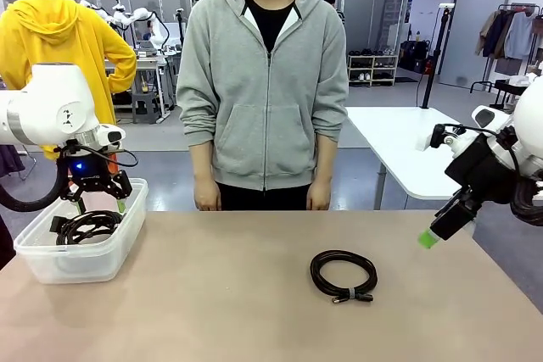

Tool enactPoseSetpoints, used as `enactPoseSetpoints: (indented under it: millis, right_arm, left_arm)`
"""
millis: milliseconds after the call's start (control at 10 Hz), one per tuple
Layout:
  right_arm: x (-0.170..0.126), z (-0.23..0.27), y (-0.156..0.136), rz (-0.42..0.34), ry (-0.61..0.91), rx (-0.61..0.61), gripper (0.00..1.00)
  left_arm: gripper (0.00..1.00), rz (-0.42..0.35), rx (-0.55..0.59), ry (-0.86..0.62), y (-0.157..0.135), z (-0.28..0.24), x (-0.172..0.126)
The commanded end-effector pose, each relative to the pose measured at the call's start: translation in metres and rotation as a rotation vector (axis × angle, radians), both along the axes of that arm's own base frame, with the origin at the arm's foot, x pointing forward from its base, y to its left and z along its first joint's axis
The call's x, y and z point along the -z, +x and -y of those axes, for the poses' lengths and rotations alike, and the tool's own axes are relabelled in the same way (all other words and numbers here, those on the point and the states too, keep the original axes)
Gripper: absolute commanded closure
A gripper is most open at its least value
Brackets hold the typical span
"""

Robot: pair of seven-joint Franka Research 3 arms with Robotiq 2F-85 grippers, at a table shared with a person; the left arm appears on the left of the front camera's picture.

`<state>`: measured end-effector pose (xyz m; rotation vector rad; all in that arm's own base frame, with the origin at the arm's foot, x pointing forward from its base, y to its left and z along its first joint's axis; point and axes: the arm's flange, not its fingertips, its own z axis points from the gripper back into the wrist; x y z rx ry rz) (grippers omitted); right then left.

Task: Organize and store the cables.
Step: Place the USB Extension Cable into the Organizing box.

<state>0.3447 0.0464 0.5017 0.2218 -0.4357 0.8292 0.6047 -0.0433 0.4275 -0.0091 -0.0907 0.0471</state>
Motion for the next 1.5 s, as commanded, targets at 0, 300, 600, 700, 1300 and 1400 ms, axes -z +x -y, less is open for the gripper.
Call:
enactPoseSetpoints:
  millis: [0,300,600,700,1300,1400]
  right_arm:
    - [-0.001,-0.003,-0.001,-0.011,0.006,0.021,0.0]
    - [-0.001,-0.003,-0.001,-0.011,0.006,0.021,0.0]
    - [-0.068,-0.01,-0.048,-0.005,-0.217,0.051,0.0]
    - [-0.079,-0.027,-0.044,0.023,-0.259,-0.061,0.0]
    - [-0.009,-0.096,0.019,-0.033,-0.358,-0.331,0.0]
    - [0.01,-0.105,0.024,0.027,-0.43,-0.328,0.0]
  left_arm:
    - [0.0,-0.014,-0.006,-0.002,0.003,-0.001,-0.003]
    - [0.0,0.0,0.0,0.0,0.0,0.0,0.0]
    - [0.0,0.203,0.184,0.104,-0.071,0.03,-0.045]
    - [0.0,0.22,0.277,0.055,-0.099,0.039,-0.052]
    - [0.0,0.349,0.651,0.007,-0.256,0.052,-0.045]
    - [0.0,0.365,0.547,0.024,-0.264,0.05,-0.038]
